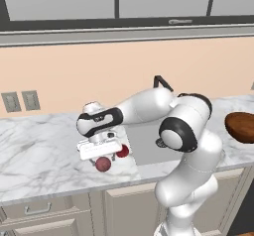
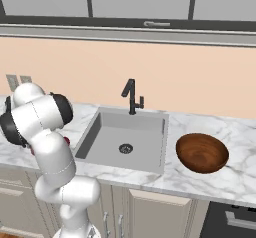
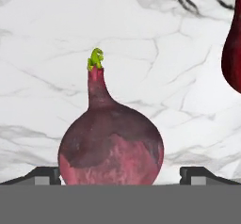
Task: There is a mixed pile of frozen fruits and vegetables on the counter. Locate all the frozen vegetables and place the items in a bowl on the counter. Take all the frozen fruits and defrost them in a running sink.
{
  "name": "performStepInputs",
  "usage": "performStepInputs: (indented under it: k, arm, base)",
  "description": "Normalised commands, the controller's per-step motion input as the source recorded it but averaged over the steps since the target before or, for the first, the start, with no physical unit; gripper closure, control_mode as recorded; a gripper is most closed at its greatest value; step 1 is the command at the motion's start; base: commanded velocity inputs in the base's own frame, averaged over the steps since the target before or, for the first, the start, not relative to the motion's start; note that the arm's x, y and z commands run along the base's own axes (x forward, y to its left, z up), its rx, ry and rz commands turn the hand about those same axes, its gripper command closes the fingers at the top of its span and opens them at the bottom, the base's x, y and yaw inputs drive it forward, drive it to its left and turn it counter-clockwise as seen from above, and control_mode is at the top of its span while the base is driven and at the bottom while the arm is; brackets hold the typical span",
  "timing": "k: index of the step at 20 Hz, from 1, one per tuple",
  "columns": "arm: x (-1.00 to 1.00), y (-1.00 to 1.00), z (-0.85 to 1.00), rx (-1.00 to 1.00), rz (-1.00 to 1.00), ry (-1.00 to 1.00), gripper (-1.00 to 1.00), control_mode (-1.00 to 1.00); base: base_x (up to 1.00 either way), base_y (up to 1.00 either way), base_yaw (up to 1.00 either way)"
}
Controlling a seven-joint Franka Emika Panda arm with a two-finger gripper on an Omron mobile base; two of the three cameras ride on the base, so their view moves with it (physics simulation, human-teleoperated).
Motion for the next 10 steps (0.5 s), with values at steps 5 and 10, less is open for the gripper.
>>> performStepInputs:
  k: [5, 10]
  arm:
    - [-0.07, 0.00, -0.16, 0.02, 0.00, 0.00, -1.00, -1.00]
    - [0.00, 0.00, -0.19, 0.05, 0.02, 0.00, -1.00, -1.00]
  base:
    - [0.00, 0.00, 0.00]
    - [0.00, 0.00, 0.00]
